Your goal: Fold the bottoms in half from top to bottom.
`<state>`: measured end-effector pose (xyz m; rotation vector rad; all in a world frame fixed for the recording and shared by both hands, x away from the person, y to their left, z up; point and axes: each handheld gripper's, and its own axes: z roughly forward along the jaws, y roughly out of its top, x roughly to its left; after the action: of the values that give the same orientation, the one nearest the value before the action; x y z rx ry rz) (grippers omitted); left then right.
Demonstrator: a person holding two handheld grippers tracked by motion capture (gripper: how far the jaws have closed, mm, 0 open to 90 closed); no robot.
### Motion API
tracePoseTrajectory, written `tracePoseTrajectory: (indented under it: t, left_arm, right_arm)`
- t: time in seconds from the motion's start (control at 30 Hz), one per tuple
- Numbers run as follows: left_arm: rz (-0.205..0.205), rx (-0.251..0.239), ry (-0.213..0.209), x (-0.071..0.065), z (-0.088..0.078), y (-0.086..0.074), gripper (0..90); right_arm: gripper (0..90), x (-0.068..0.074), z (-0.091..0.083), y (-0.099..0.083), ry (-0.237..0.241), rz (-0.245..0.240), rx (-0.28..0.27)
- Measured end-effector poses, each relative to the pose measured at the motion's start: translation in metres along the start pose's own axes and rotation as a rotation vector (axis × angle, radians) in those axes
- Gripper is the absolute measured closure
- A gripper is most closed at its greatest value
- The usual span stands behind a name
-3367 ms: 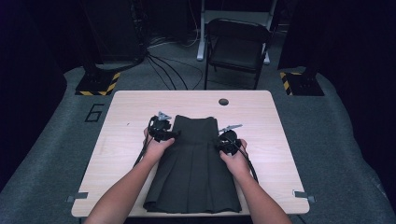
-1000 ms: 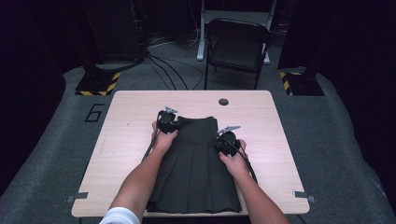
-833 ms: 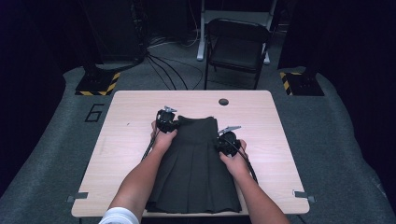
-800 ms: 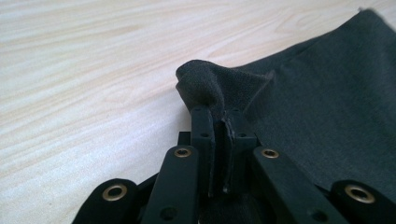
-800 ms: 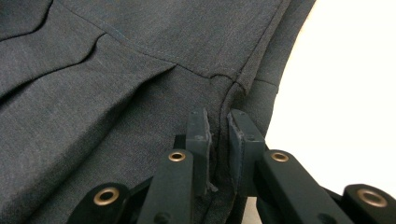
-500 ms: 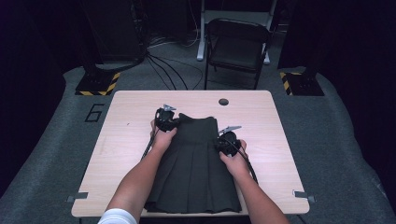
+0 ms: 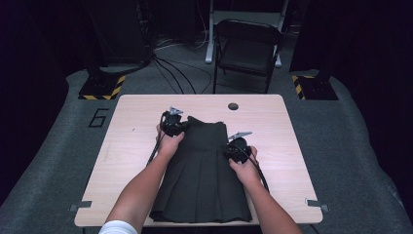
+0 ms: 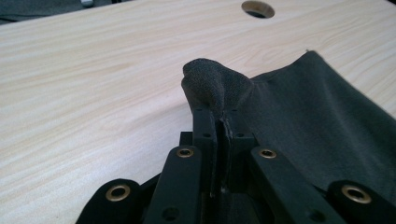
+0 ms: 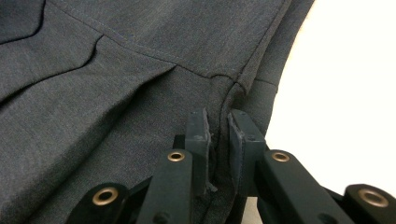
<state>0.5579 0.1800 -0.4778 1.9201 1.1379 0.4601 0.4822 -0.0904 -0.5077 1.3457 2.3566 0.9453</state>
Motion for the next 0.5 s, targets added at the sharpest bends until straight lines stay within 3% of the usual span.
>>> tracePoseTrajectory:
  t: [0.5]
  left_arm:
    - [0.03,-0.055,-0.03,-0.006,-0.025,0.012,85.9]
  right_arm:
    - [76.6,-0.002,0.0,-0.005,0.015,0.038,-0.038]
